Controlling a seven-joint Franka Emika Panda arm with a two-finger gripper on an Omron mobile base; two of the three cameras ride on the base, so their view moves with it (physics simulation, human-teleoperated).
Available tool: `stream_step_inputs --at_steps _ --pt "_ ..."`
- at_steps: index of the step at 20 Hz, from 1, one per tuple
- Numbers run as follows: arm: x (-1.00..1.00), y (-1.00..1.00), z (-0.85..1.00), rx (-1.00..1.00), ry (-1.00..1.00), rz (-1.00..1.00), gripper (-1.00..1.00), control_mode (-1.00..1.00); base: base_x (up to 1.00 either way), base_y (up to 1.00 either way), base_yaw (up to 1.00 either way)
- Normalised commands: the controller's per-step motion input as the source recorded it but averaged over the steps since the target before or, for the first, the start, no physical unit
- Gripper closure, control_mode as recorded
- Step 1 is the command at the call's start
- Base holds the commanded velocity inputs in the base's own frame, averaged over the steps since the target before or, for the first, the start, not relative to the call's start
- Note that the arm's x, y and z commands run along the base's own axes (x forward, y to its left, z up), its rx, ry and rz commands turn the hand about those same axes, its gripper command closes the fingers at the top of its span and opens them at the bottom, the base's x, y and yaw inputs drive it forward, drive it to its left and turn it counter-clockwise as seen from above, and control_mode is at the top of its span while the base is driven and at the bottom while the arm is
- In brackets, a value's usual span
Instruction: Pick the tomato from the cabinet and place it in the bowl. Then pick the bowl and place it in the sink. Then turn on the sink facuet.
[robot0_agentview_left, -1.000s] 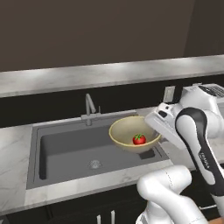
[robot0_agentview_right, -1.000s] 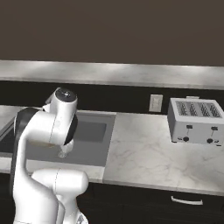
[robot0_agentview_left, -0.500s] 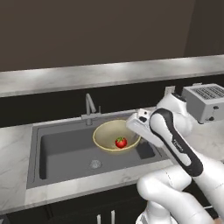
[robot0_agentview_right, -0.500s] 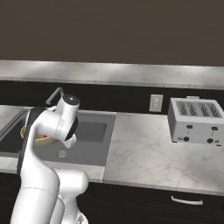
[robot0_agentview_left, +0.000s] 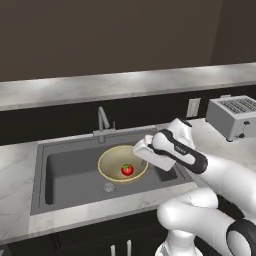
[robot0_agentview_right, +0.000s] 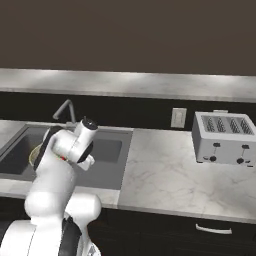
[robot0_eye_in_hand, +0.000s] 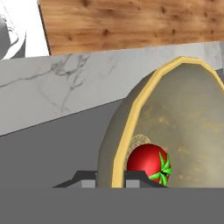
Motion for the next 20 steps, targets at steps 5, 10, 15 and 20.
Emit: stream_step_inputs --at_steps 5,10,15,20 --pt "0.70 0.20 -0.45 0.00 0.00 0.08 1.00 -1.00 0.00 0.00 0.00" --pt "0.69 0.22 -0.38 -0.03 0.00 0.04 1.00 -1.00 0.00 0.00 0.00" --pt "0.50 0.17 -0.41 -0.04 0.00 0.05 1.00 -1.00 0.00 0.00 0.00" --pt "0.23 0.04 -0.46 -0.03 0.00 0.05 1.00 -1.00 0.00 0.00 0.00"
